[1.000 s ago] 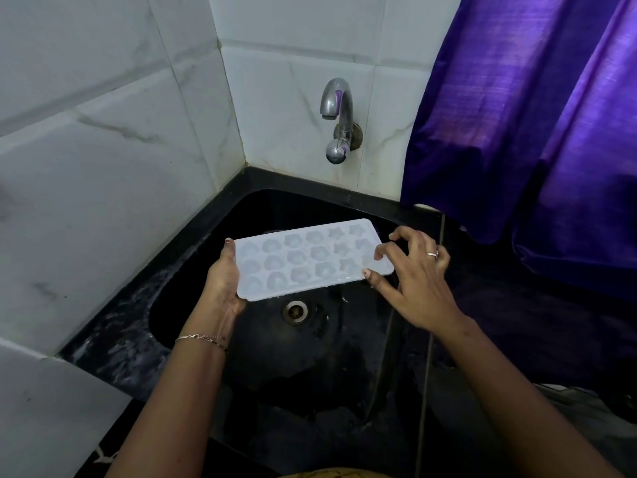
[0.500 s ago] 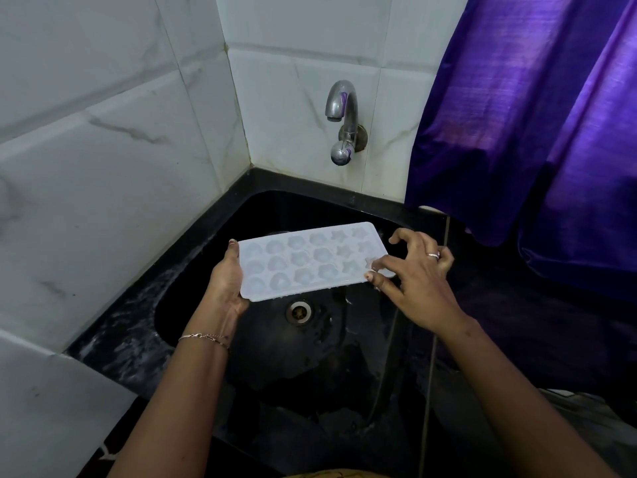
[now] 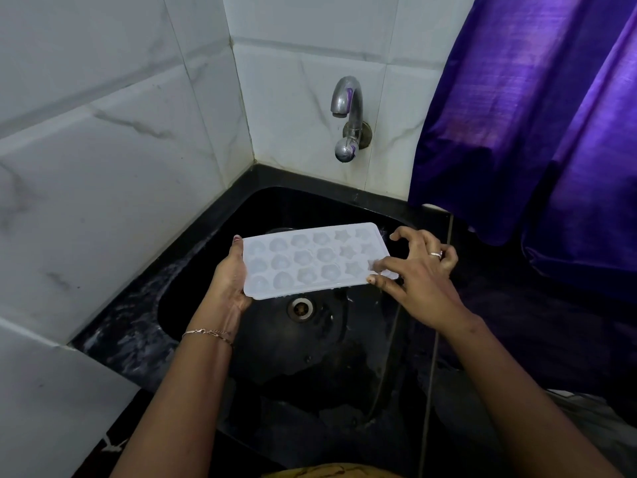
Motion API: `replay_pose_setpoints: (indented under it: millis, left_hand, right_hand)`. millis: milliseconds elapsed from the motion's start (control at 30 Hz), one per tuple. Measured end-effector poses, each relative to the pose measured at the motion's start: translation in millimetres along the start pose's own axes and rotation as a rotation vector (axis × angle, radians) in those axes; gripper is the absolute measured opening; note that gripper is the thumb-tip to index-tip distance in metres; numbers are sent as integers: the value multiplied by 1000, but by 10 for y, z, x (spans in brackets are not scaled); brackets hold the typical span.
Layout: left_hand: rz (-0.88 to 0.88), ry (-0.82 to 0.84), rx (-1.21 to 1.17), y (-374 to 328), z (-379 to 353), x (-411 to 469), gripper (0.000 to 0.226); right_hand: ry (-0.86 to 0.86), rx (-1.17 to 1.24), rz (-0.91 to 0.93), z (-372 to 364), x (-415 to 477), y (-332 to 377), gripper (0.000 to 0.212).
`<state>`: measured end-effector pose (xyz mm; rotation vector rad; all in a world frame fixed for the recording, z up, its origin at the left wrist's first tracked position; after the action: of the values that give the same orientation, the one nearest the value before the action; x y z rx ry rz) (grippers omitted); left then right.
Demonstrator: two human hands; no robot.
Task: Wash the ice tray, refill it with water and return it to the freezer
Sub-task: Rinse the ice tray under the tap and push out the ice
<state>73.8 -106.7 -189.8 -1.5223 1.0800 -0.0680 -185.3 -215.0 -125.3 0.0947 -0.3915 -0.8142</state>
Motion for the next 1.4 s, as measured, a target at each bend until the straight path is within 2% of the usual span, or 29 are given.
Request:
replay_pose_setpoints:
  millis: [167,333,600,867,1167,1400]
  left_hand:
    - [-11,-20,21,9,-4,-6,48]
    - [-14,-21,33,12,-47,-34,48]
    - [-22,-32,44,2,-44,-64,47]
    - [-23,-36,52,-29,-27,-40,43]
    - [-10,-45,37,15,-18,-56,43]
    - [-30,-62,18,-2,-51,-84,42]
  right_hand:
    - [-6,53,-4,56,10,48,27]
    - [45,28,107,-13,14,312,25]
    - [106,28,142,-78,20,373,26]
    - [35,-64,143,29,29,404,44]
    - [31,-25,126,6,19,392,48]
    - [25,-9,90,40,24,426,27]
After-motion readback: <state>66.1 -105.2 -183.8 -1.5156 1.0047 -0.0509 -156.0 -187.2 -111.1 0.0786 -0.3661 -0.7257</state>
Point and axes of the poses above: each hand's wrist, its own x-axis towards the middle knuckle, its own z-axis out of the back of the hand, y = z × x, the point moved 9 cm from there along x, towards the middle knuckle, and after that the axes turned 2 degrees about -x, right-handed, at the moved point
